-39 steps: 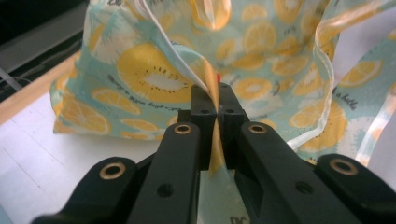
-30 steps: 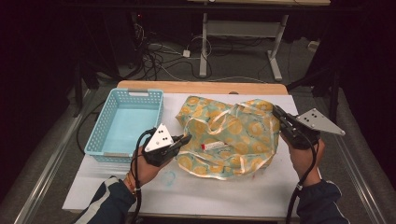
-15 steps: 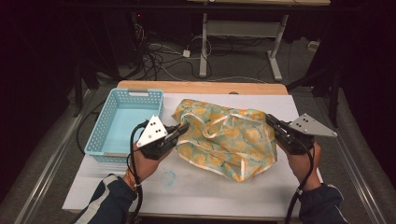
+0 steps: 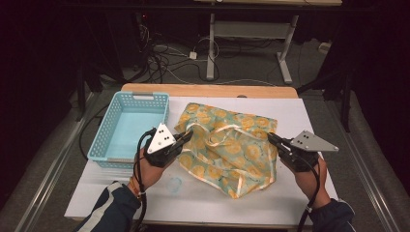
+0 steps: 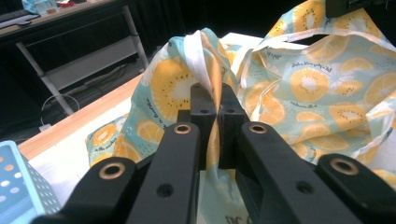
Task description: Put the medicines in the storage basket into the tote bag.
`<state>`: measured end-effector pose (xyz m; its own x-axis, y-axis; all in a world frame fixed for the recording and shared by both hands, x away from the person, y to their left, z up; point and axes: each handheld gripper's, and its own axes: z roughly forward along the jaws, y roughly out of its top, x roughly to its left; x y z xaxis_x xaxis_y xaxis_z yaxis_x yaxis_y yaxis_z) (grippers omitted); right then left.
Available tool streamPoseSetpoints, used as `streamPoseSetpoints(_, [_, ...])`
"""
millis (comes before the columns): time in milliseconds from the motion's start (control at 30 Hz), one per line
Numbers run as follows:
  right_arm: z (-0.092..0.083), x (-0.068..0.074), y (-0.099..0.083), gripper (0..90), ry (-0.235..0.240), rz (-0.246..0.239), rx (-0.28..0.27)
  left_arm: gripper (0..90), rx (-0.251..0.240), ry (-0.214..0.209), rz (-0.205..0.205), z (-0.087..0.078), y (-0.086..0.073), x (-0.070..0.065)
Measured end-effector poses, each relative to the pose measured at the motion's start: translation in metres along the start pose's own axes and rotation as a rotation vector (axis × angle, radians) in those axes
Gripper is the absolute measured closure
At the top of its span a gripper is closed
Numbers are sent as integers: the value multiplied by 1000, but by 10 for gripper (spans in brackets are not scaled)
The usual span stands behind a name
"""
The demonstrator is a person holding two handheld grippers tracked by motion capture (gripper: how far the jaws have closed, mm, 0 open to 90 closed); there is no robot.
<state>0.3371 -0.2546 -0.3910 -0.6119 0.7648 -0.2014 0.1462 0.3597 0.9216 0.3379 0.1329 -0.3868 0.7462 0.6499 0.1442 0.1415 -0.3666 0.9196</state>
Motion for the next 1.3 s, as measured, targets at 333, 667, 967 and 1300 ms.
streamPoseSetpoints(333, [-3,7,4,747,-6,-8,-15,866,24,3,12,2,-4,0])
streamPoseSetpoints(667, [-33,25,3,368,-2,38,-79,867,30,43,-1,4,-7,2])
streamPoseSetpoints(967, [-47,53,-19,231,129,9,17,867,36,85,-13,5,-9,6])
streamPoseSetpoints(1300, [-17,56,-55,195,66,-15,185,867,41,96,-15,8,-11,7])
